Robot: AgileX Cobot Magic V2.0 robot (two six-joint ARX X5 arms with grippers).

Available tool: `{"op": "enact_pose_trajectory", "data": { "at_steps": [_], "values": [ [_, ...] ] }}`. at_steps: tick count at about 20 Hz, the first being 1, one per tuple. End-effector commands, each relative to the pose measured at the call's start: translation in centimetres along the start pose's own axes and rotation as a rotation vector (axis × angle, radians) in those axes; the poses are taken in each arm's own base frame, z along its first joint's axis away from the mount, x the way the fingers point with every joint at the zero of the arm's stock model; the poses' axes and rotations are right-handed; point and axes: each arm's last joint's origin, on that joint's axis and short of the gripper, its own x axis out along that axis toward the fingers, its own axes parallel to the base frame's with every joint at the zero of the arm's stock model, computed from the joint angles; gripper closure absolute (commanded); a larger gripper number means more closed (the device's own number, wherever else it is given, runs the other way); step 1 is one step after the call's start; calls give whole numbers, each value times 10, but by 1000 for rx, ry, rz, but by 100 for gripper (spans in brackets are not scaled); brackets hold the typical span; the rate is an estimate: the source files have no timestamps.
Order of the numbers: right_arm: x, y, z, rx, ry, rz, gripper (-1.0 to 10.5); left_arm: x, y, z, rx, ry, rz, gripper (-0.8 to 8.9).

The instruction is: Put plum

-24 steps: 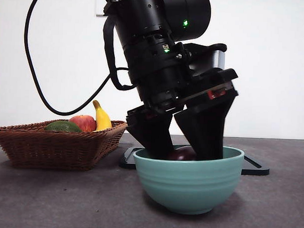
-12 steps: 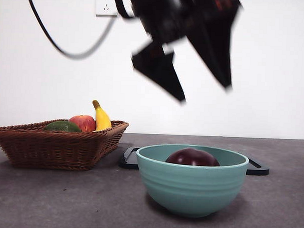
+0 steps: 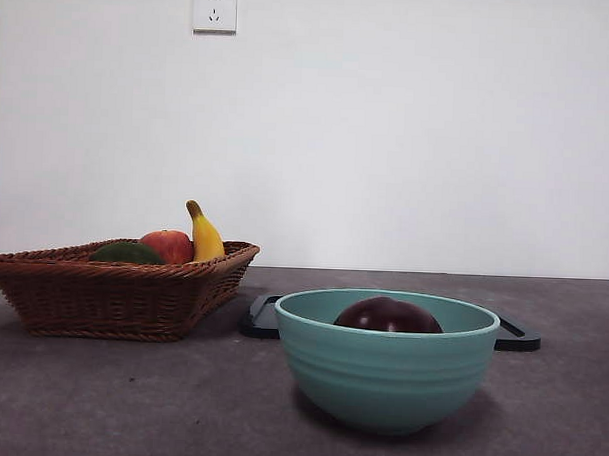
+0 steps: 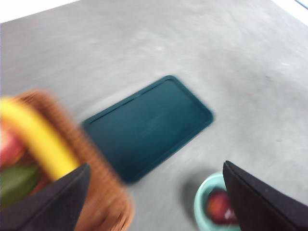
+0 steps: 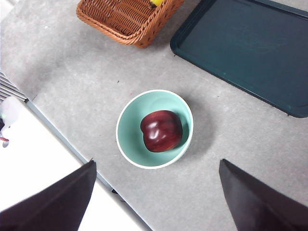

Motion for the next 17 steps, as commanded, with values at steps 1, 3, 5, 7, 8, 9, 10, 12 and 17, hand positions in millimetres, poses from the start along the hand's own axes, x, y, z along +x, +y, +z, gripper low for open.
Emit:
{"op": "enact_pose_trajectory", "data": {
  "at_steps": [1,3,5,7,8,9,10,12,17],
  "values": [
    [-2,2,4,-8,-10,4,536,-11,5,-19,-39,8,-19,377],
    [-2,2,4,-8,-10,3,537,-22,5,-42,-58,8,-52,377],
    [-2,2,4,-8,-10,4,536,-26,1,-65,-64,22,-108,377],
    [-2,2,4,-9,-10,4,536,-26,-3,-88,-77,69,-195,377],
    [-2,2,4,-8,-10,4,536,-25,-5,-98,-90,103,-226,377],
    [-2,2,4,-8,-10,4,536,-24,-6,-105,-98,135,-256,377],
    [-2,2,4,-7,-10,4,536,-24,-7,-110,-97,166,-281,377],
    [-2,2,4,-7,-9,4,536,-25,-10,-113,-90,197,-307,377],
    [-2,2,3,-4,-6,5,537,-24,-11,-113,-81,196,-316,377]
  ]
}}
